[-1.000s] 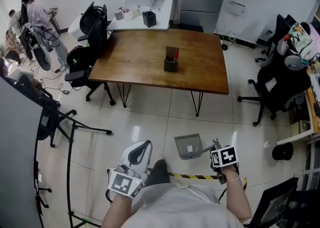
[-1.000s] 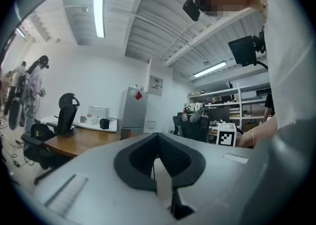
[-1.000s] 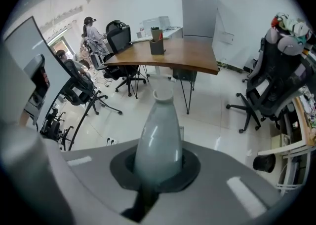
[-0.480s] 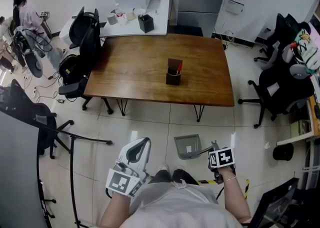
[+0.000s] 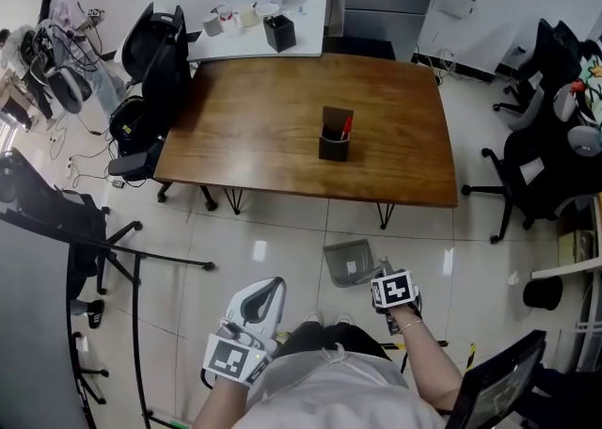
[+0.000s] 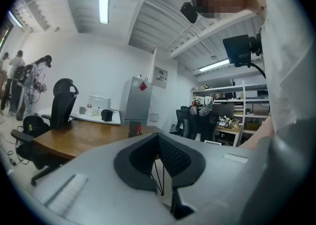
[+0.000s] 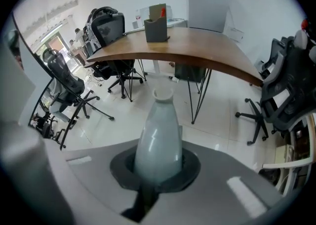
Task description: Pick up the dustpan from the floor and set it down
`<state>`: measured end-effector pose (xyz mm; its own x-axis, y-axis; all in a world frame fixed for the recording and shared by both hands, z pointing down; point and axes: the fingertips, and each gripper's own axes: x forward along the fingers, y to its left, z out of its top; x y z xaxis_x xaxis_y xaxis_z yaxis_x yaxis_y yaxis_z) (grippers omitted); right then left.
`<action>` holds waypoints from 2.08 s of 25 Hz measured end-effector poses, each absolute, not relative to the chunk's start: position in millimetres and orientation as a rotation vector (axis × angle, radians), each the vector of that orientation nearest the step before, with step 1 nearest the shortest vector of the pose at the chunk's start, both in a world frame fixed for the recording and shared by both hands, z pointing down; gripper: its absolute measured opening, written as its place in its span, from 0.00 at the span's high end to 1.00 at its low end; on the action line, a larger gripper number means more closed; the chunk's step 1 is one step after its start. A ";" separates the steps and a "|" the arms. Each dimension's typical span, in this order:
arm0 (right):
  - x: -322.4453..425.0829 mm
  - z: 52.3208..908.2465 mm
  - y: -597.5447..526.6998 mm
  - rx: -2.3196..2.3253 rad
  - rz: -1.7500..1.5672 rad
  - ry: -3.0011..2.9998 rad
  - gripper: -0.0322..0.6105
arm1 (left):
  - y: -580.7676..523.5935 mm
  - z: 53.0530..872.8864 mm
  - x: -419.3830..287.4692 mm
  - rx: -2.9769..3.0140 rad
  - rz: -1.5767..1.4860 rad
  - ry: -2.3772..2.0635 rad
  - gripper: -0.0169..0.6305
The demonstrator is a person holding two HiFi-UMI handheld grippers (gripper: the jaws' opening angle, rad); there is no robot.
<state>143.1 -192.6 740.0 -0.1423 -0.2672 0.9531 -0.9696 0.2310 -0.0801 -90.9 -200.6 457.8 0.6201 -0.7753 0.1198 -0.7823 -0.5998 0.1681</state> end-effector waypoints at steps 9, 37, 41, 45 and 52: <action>137.3 813.5 -189.6 1.191 0.959 -1.595 0.95 | -203.2 520.4 -104.5 2.575 0.096 -1.349 0.95; 154.3 685.2 -136.2 1.394 0.807 -1.662 0.05 | -179.9 435.4 -68.0 2.687 0.066 -1.058 0.95; 159.2 613.4 -129.4 1.517 0.639 -1.761 0.49 | -154.6 422.3 -56.1 2.714 0.037 -1.061 0.95; 162.9 523.3 -113.6 1.586 0.564 -2.067 0.95 | -118.7 398.9 -34.5 2.759 -0.005 -1.114 0.95; 174.5 447.0 -33.7 1.477 0.374 -2.325 0.95 | -26.9 382.4 5.5 2.758 -0.049 -1.264 0.95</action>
